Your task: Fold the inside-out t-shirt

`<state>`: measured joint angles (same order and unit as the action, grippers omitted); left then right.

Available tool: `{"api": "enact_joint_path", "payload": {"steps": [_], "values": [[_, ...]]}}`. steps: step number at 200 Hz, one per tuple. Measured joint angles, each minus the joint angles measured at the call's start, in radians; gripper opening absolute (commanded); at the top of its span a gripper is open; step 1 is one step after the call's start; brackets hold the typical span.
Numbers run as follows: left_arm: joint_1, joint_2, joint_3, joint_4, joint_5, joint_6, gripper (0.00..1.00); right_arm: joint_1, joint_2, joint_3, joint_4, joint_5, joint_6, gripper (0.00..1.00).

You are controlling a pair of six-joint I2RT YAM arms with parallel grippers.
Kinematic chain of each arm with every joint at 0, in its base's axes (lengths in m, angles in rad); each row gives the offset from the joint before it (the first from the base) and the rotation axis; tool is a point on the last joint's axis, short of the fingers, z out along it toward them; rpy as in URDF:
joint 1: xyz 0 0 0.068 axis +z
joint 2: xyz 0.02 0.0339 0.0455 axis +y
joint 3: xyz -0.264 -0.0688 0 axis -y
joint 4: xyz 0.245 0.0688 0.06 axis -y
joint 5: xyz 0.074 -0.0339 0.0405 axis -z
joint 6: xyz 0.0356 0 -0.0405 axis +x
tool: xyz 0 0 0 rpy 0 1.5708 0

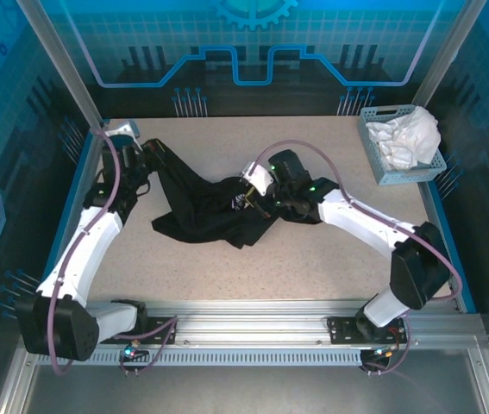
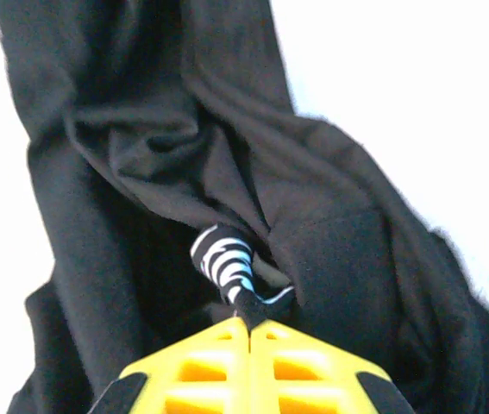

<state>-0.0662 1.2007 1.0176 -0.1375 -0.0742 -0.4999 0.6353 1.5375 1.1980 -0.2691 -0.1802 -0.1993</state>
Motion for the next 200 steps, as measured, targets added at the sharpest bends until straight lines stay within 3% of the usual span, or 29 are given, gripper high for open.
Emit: {"api": "enact_joint_path", "payload": {"steps": [83, 115, 145, 171, 200], "values": [[-0.002, 0.175, -0.355, 0.174, 0.019, -0.06, 0.0, -0.25, -0.142, -0.074, 0.392, -0.326, 0.351, 0.0], [-0.037, 0.163, -0.484, 0.249, 0.054, -0.08, 0.43, -0.264, -0.116, -0.095, 0.421, -0.385, 0.398, 0.0], [-0.105, 0.054, -0.517, 0.299, 0.124, -0.067, 0.66, -0.264, -0.092, -0.095, 0.408, -0.422, 0.372, 0.0], [-0.18, 0.01, -0.476, 0.346, 0.207, -0.038, 0.72, -0.264, -0.088, -0.095, 0.387, -0.435, 0.337, 0.0], [-0.235, 0.098, -0.348, 0.36, 0.32, 0.018, 0.72, -0.264, -0.087, -0.095, 0.379, -0.45, 0.316, 0.0]]}}
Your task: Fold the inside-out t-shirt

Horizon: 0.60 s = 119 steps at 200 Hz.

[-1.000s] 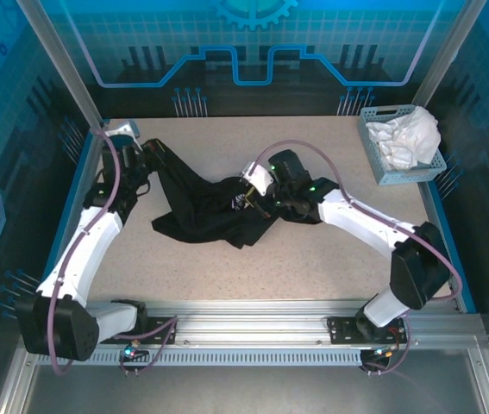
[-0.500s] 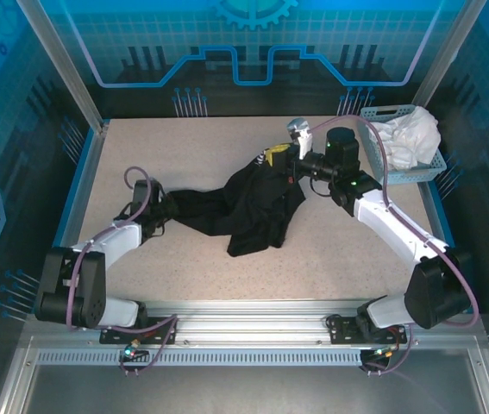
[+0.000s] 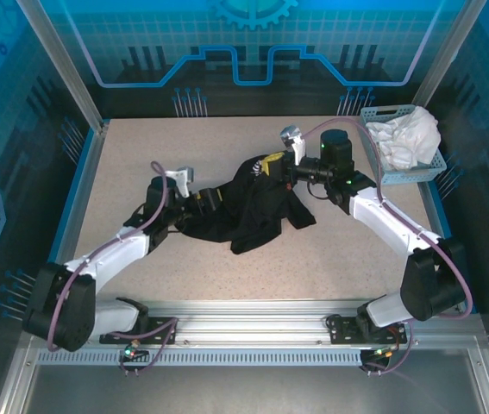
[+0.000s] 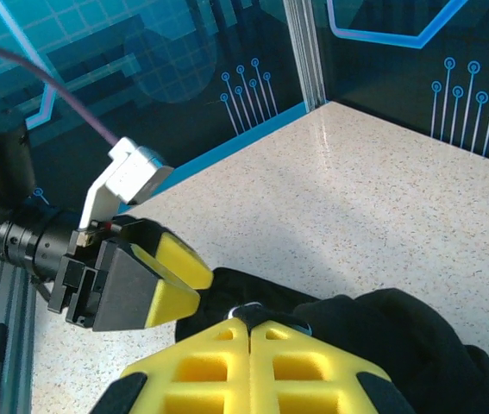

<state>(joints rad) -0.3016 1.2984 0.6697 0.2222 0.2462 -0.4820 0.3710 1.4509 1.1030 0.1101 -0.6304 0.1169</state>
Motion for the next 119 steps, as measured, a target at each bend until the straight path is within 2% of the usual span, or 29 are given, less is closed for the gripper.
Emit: {"api": "enact_joint_path", "payload": {"steps": [12, 24, 40, 51, 59, 85, 119], "values": [[-0.012, 0.058, 0.052, 0.007, 0.034, 0.017, 0.69, 0.0, 0.001, 0.0, -0.005, -0.005, -0.006, 0.0], [-0.019, 0.12, 0.097, 0.01, 0.066, 0.027, 0.58, 0.0, 0.001, 0.0, -0.01, -0.007, -0.013, 0.0], [-0.021, 0.199, 0.142, 0.013, 0.104, 0.038, 0.33, 0.0, 0.001, 0.001, -0.016, -0.006, -0.013, 0.0], [-0.021, 0.246, 0.165, 0.018, 0.13, 0.039, 0.11, 0.0, 0.001, 0.006, -0.022, -0.006, -0.013, 0.0], [-0.021, 0.272, 0.172, 0.023, 0.144, 0.034, 0.01, 0.0, 0.002, 0.016, -0.03, -0.006, -0.01, 0.0], [-0.021, 0.302, 0.174, 0.028, 0.149, 0.018, 0.0, -0.003, 0.001, 0.069, -0.025, -0.003, 0.027, 0.0], [0.012, 0.291, 0.171, 0.008, 0.047, -0.032, 0.0, -0.053, -0.055, 0.064, 0.108, -0.019, 0.136, 0.0]]}}
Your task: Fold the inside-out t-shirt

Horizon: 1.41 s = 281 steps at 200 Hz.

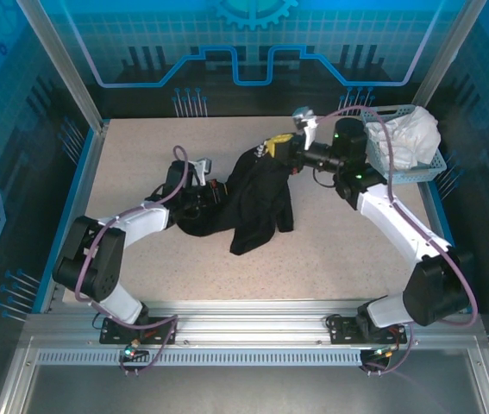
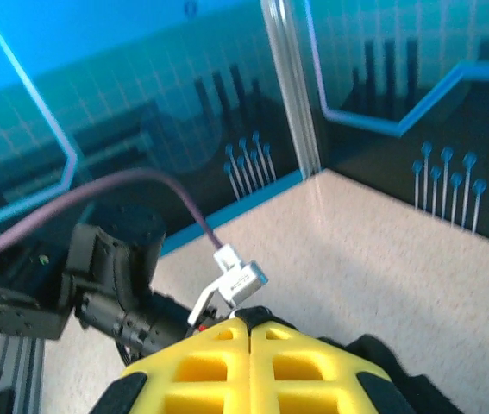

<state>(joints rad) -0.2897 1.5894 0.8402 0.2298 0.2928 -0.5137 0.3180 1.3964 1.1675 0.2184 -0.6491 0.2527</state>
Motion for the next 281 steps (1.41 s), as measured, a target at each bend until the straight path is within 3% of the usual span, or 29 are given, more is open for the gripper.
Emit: {"api": "enact_joint_path", "payload": {"steps": [32, 61, 118, 157, 181, 200, 247, 281], "values": [[0.085, -0.109, -0.107, 0.021, -0.085, -0.064, 0.0, -0.038, -0.093, -0.11, 0.127, 0.0, 0.02, 0.0], [0.105, -0.231, -0.201, 0.041, -0.141, -0.087, 0.0, -0.029, -0.092, -0.198, 0.116, 0.028, -0.04, 0.0], [0.105, -0.483, -0.336, 0.074, -0.262, -0.082, 0.0, 0.121, -0.062, -0.266, -0.077, 0.286, -0.224, 0.0], [0.105, -0.505, -0.344, 0.015, -0.345, -0.044, 0.0, 0.155, -0.064, -0.32, -0.116, 0.402, -0.261, 0.0], [0.105, -0.468, -0.344, -0.066, -0.386, -0.014, 0.31, 0.156, -0.073, -0.38, -0.124, 0.418, -0.261, 0.0], [0.091, -0.468, -0.344, -0.114, -0.403, 0.013, 0.43, 0.163, -0.082, -0.415, -0.122, 0.425, -0.261, 0.0], [-0.066, -0.522, -0.309, -0.163, -0.388, 0.068, 0.5, 0.18, -0.09, -0.45, -0.114, 0.43, -0.258, 0.0], [-0.11, -0.409, -0.209, -0.146, -0.294, 0.068, 0.49, 0.18, -0.09, -0.455, -0.113, 0.43, -0.257, 0.0]]}}
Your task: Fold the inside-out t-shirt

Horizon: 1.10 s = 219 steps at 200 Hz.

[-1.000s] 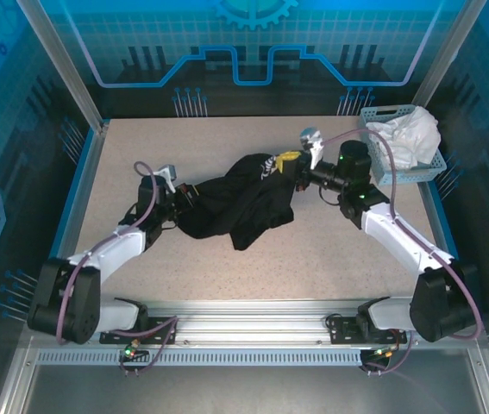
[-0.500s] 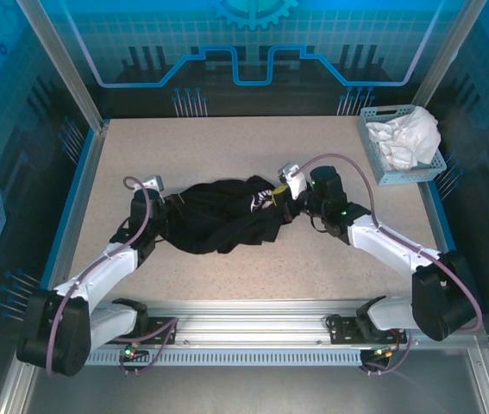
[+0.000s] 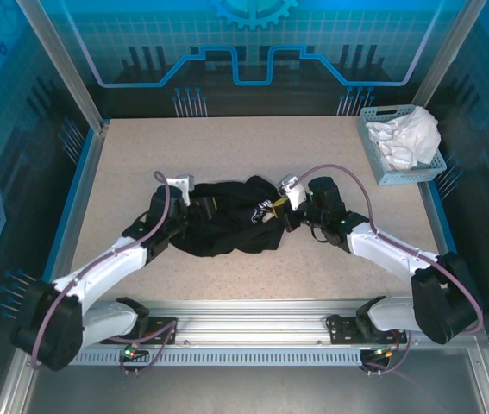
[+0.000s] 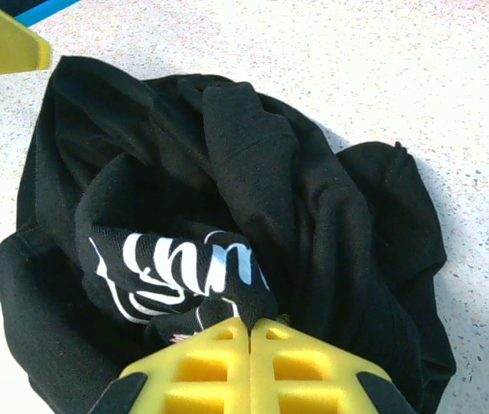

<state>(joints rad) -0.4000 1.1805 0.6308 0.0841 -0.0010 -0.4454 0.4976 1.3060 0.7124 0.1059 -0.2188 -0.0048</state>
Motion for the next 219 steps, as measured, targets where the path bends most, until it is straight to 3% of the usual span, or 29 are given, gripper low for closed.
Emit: {"api": "enact_joint_path", "payload": {"steps": [38, 59, 74, 101, 124, 162, 196, 219], "values": [[-0.006, 0.223, 0.145, 0.003, 0.08, 0.003, 0.48, 0.003, 0.0, 0.0, 0.0, 0.0, 0.0, 0.0], [-0.008, 0.319, 0.215, -0.01, 0.088, 0.011, 0.42, 0.007, -0.003, 0.0, 0.0, 0.0, 0.0, 0.0], [-0.008, 0.375, 0.255, -0.016, 0.093, 0.023, 0.32, 0.007, -0.008, 0.0, 0.0, 0.001, 0.0, 0.0], [-0.009, 0.453, 0.308, -0.031, 0.108, 0.038, 0.01, 0.008, -0.026, 0.0, 0.002, 0.001, 0.006, 0.0], [-0.006, 0.476, 0.356, -0.061, 0.122, 0.045, 0.0, 0.008, -0.05, 0.0, 0.015, -0.002, 0.026, 0.0], [0.042, 0.331, 0.409, -0.101, 0.183, 0.032, 0.0, 0.008, -0.152, 0.0, 0.034, 0.022, 0.042, 0.0], [0.183, 0.054, 0.436, -0.072, 0.287, -0.09, 0.0, 0.006, -0.267, -0.032, 0.084, 0.063, 0.032, 0.0], [0.241, -0.05, 0.452, -0.053, 0.313, -0.146, 0.0, -0.003, -0.295, -0.05, 0.111, 0.061, 0.03, 0.0]]}}
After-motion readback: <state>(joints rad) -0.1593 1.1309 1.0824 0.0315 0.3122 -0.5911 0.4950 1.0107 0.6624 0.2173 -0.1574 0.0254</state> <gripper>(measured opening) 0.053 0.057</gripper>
